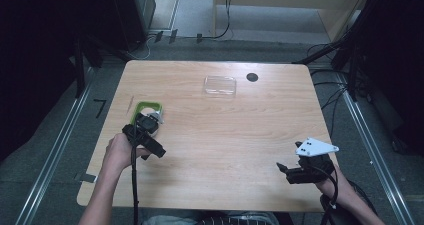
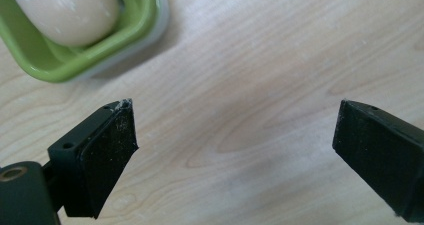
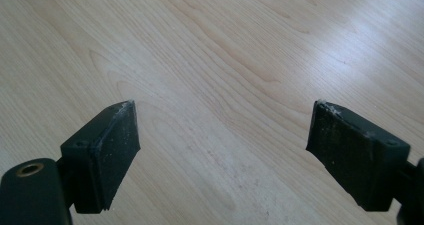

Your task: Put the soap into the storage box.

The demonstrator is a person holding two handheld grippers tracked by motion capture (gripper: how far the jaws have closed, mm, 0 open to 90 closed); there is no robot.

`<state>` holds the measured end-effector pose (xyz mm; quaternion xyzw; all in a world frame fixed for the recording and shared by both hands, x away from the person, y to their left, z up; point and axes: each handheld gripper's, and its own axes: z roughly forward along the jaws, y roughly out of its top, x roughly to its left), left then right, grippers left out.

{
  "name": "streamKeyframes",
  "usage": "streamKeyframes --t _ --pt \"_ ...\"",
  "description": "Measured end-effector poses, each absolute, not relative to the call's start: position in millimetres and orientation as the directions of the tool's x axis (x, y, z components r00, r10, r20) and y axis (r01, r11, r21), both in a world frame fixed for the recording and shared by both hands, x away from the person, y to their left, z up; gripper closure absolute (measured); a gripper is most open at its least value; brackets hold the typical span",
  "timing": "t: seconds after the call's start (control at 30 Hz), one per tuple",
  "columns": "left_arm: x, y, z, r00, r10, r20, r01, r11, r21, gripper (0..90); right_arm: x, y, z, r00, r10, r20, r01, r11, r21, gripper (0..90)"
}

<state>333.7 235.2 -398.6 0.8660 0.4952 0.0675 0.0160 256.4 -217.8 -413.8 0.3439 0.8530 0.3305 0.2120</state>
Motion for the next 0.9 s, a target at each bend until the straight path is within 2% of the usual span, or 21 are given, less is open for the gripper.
streamKeyframes --t 0.57,0.9 --pt "296 234 -414 0.518 0.851 0.091 0.850 -0.523 0.058 4.2 256 -218 -414 -0.672 0.728 -0.133 0.449 0.544 0.709 13.4" --pt "279 238 -419 0.501 0.859 0.103 0.858 -0.509 0.072 3.9 256 -218 -414 -0.671 0.730 -0.132 0.451 0.543 0.708 13.4"
